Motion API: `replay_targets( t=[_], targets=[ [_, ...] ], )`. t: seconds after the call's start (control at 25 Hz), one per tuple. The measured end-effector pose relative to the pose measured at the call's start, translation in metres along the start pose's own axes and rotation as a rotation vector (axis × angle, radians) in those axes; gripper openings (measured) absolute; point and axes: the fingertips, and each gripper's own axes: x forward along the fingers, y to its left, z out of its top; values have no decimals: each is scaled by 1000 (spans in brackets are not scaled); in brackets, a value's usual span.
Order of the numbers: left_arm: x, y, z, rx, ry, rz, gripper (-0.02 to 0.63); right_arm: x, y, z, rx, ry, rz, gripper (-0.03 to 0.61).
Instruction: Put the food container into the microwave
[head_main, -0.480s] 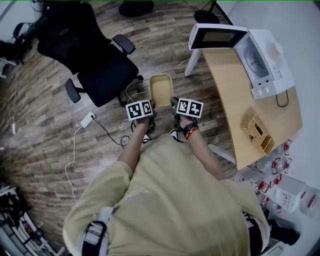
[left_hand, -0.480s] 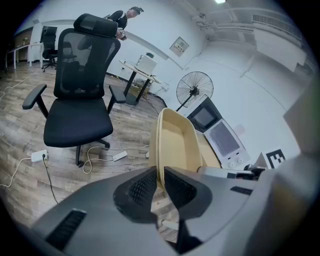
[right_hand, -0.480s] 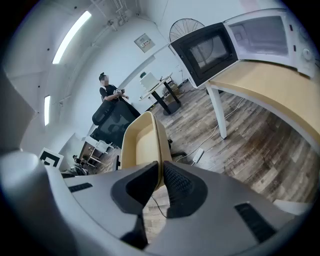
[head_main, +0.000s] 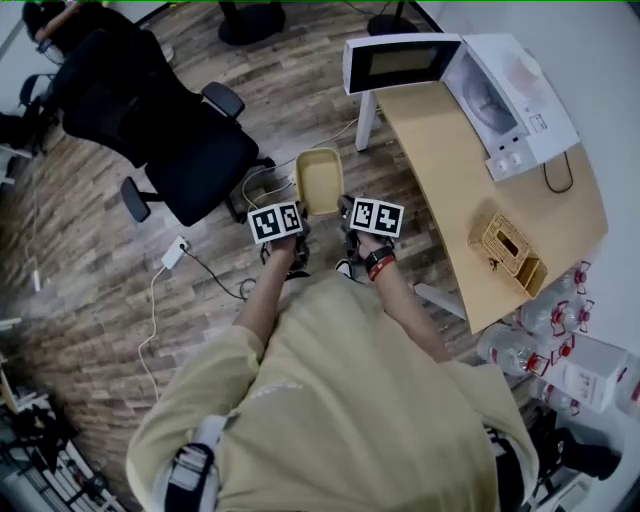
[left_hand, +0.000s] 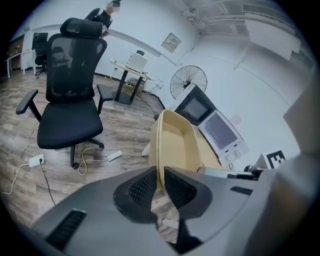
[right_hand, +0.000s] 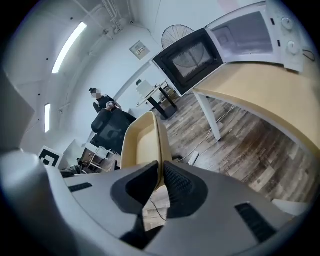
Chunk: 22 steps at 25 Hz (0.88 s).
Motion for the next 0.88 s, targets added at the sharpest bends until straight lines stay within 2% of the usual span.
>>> replay_targets(
  t=[0.24,0.48,0.76,0.88],
  targets=[
    [21,-26,-4,55,33,-3,63,-15,-25,14,17,-35,-31,57],
    [46,-56,12,109,55,-52,63,-22,-56,33,78,-88,-84,57],
    [105,-107,51,186,127,-164,63,-34,-98,94,154,-193,-173,57],
    [128,-134,73,245,165,-202,63,-40,-114,118,202,-233,-220,57]
  ],
)
